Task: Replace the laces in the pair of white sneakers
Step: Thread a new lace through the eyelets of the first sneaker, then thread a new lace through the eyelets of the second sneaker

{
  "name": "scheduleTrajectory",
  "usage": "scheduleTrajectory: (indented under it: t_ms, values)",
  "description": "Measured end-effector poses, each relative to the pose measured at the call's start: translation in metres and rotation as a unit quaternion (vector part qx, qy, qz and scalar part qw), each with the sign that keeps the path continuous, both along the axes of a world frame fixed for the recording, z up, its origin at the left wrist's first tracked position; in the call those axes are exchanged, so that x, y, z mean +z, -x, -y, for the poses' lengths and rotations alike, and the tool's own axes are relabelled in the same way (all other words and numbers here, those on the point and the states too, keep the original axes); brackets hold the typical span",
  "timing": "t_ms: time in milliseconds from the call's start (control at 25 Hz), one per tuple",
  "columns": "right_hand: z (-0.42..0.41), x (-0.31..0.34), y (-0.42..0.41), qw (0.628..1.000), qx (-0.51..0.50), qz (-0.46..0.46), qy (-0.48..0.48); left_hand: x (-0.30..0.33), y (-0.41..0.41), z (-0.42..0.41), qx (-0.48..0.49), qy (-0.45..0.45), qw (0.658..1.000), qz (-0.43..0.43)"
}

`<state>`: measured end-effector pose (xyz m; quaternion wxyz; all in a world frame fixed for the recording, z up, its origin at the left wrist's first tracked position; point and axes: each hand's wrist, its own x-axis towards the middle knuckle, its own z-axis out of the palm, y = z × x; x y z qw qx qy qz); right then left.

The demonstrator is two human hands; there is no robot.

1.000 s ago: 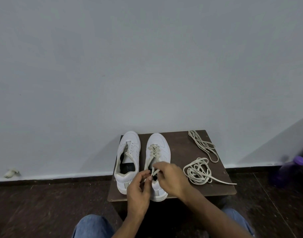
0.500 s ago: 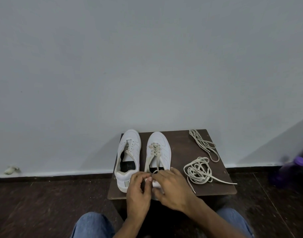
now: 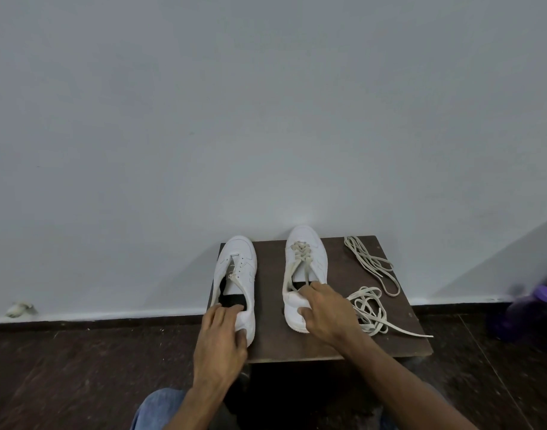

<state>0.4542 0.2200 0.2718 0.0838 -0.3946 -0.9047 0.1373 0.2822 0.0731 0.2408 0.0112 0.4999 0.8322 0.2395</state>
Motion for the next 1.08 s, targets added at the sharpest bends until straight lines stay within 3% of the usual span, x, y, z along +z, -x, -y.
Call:
scheduleTrajectory:
  t_ms: [80, 160, 240, 280, 360, 440, 480, 640, 760, 880, 1080]
  values:
    - [0.000, -0.008, -0.003, 0.999, 0.018, -0.033, 0.010, 0.001, -0.002, -0.004, 0.007, -0.015, 0.999, 0.034]
    - [0.002, -0.019, -0.012, 0.991, 0.028, -0.125, 0.037, 0.003, -0.006, -0.005, 0.019, -0.024, 0.998, 0.058]
    - [-0.002, -0.027, -0.030, 0.981, -0.028, -0.194, 0.013, 0.005, -0.012, -0.003, 0.013, -0.028, 0.997, 0.065]
    - [-0.004, -0.032, -0.042, 0.981, -0.067, -0.184, -0.015, 0.005, -0.016, -0.001, 0.009, -0.027, 0.998, 0.063]
    - [-0.009, -0.039, -0.063, 0.990, -0.111, -0.074, -0.040, 0.005, -0.025, 0.001, 0.006, -0.024, 0.998, 0.051]
    - [-0.011, -0.049, -0.074, 0.994, -0.094, 0.041, -0.024, 0.006, -0.031, 0.001, 0.015, -0.027, 0.998, 0.055]
    - [-0.011, -0.054, -0.075, 0.995, -0.091, 0.043, -0.016, 0.006, -0.033, 0.001, 0.020, -0.024, 0.997, 0.065]
    - [-0.018, -0.045, -0.071, 0.972, -0.168, -0.162, 0.031, 0.006, -0.033, 0.003, 0.011, -0.007, 0.997, 0.072]
    - [-0.026, -0.004, -0.066, 0.910, -0.184, -0.361, 0.086, 0.015, -0.033, 0.004, 0.015, -0.020, 0.996, 0.085]
    - [-0.034, 0.054, -0.058, 0.858, -0.141, -0.455, 0.191, 0.031, -0.041, -0.010, -0.006, -0.093, 0.993, 0.075]
    - [-0.049, 0.078, -0.047, 0.928, -0.113, -0.335, 0.118, 0.060, -0.077, -0.051, -0.113, -0.136, 0.979, 0.098]
